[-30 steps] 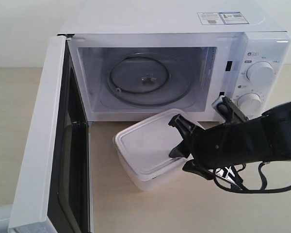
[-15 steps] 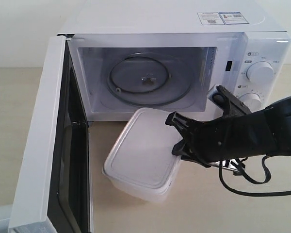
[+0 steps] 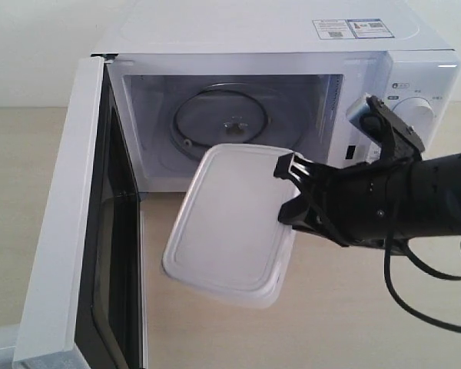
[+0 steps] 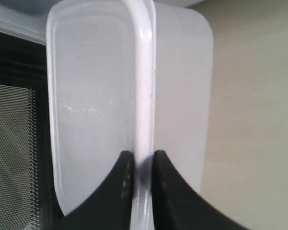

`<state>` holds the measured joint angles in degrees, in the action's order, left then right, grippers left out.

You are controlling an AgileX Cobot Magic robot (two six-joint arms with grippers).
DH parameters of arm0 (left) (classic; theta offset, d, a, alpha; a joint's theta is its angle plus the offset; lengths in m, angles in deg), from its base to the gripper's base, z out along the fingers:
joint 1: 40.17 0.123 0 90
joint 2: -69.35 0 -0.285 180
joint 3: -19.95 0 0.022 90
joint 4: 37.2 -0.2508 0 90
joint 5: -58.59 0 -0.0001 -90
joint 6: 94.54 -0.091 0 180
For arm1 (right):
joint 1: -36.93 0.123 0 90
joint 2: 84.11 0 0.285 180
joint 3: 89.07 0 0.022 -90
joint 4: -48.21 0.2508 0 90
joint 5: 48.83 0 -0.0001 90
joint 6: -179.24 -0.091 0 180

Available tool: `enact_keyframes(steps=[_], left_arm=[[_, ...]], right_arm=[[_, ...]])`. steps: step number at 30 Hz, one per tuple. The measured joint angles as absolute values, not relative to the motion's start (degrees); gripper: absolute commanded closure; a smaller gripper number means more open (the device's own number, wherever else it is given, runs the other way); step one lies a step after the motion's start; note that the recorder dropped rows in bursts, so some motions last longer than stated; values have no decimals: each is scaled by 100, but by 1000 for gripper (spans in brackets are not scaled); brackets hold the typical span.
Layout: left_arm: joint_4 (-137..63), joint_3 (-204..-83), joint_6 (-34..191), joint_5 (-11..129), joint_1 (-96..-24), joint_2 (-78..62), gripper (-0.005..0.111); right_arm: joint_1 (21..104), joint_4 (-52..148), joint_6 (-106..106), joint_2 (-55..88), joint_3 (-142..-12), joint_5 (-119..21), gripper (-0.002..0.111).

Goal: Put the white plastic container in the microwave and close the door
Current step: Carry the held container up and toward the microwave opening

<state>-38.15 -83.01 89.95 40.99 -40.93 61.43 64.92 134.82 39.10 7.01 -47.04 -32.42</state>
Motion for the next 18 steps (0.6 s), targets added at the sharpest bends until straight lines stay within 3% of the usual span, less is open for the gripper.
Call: enact_keyframes(steps=[7, 18], left_arm=[[-3815, -8301, 8995, 4099, -4093, 6143, 102], [-3815, -8301, 8995, 4099, -4093, 6143, 102]], right_arm=[[6492, 13482, 3920, 961, -4048, -3234, 108], [6492, 13482, 3797, 2910, -3743, -3326, 108]])
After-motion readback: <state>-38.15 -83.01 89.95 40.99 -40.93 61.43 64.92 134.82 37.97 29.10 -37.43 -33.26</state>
